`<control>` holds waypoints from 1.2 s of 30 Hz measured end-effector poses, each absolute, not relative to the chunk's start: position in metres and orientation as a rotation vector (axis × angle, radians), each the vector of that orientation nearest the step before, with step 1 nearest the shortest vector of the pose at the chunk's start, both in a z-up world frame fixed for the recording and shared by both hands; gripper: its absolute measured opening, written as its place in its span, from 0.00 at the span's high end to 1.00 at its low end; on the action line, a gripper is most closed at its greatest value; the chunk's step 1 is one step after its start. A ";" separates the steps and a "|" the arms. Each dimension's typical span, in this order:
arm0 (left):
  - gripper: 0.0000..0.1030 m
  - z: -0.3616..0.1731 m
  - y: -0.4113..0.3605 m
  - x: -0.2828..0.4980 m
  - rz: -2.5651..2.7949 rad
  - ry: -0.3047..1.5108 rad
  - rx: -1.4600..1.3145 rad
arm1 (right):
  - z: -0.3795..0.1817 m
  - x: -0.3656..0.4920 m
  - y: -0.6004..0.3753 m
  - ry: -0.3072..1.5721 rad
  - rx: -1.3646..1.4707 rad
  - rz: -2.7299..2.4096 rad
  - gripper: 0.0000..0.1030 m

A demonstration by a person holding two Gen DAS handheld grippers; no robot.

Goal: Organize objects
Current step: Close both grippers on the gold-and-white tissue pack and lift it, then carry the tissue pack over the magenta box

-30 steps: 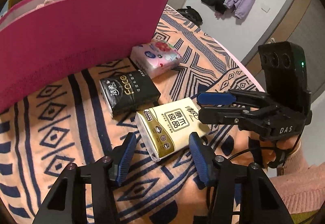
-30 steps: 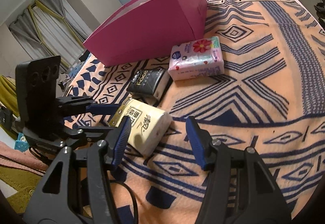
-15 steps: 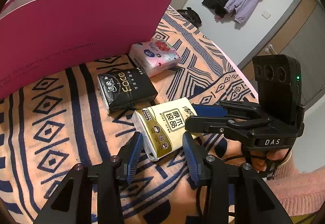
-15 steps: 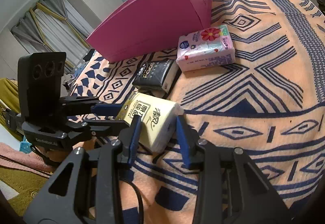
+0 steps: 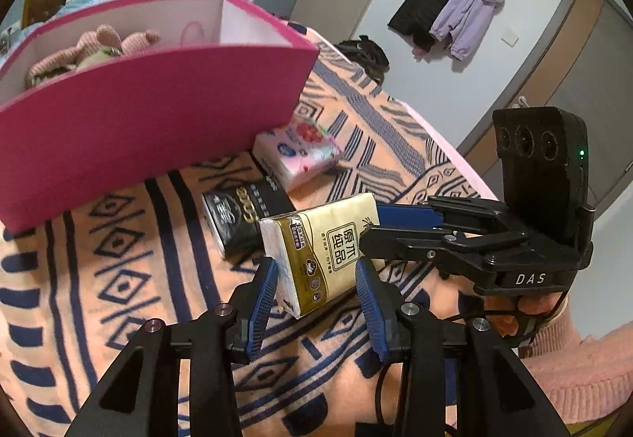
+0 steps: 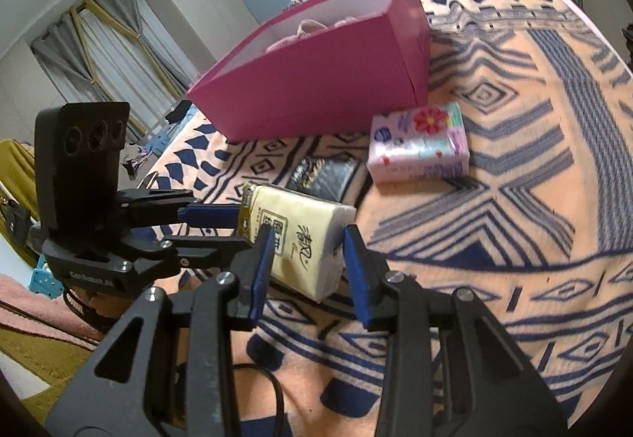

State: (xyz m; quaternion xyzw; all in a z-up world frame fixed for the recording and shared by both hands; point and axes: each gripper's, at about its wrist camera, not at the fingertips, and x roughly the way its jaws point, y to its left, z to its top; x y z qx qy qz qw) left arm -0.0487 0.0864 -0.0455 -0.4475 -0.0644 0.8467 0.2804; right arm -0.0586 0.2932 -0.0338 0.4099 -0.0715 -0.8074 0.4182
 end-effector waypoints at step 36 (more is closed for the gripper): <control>0.60 0.020 0.063 -0.073 2.455 -0.119 -1.016 | 0.046 -0.091 0.264 -0.084 0.755 -2.059 0.62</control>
